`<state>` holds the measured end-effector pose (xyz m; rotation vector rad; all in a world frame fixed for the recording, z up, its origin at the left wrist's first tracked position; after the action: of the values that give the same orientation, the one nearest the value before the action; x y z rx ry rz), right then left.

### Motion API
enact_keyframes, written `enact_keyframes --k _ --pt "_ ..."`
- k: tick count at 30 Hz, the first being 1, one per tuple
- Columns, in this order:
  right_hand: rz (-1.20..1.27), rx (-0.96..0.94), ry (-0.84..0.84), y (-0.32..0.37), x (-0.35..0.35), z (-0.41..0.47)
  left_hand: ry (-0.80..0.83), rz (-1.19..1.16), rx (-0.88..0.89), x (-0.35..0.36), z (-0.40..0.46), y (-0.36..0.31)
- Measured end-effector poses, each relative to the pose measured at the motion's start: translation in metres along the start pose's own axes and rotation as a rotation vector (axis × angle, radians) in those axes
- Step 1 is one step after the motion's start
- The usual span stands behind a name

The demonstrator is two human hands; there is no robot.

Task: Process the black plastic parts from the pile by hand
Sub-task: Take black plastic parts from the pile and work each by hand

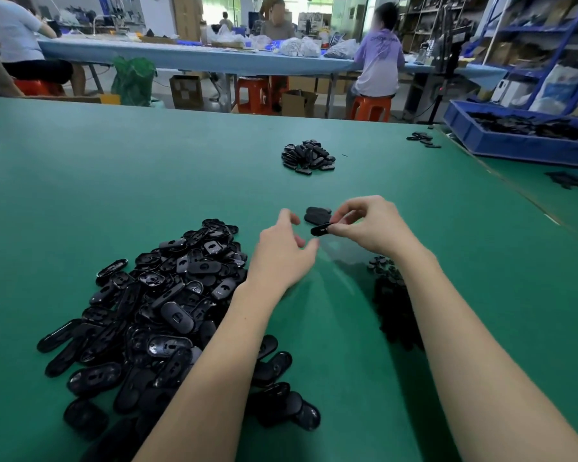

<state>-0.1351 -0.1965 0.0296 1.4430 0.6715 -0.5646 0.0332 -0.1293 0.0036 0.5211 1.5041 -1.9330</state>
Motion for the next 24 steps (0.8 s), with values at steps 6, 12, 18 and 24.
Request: enact_keyframes --k 6,12,18,24 --pt "0.163 -0.058 0.013 -0.017 -0.019 -0.037 0.110 -0.535 -0.109 0.027 -0.004 -0.008" --pt "-0.138 0.083 0.003 -0.035 -0.032 -0.039 0.021 -0.598 -0.123 0.025 -0.004 0.001" --pt "-0.365 0.228 0.017 -0.053 -0.029 -0.042 0.007 -0.664 -0.138 0.026 -0.003 0.003" --pt "-0.237 0.192 0.009 -0.049 -0.027 -0.042 0.006 -0.700 -0.158 0.028 -0.003 0.008"
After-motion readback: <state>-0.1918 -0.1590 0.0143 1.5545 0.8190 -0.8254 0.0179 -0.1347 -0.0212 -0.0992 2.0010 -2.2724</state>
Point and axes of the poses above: each hand's wrist, its own z-axis towards the middle knuckle, its own x-axis out of the palm, y = z × x, the point moved 8 cm from there along z, towards the middle knuckle, and after that the axes turned 11 degrees about x, right-handed, at the moved point
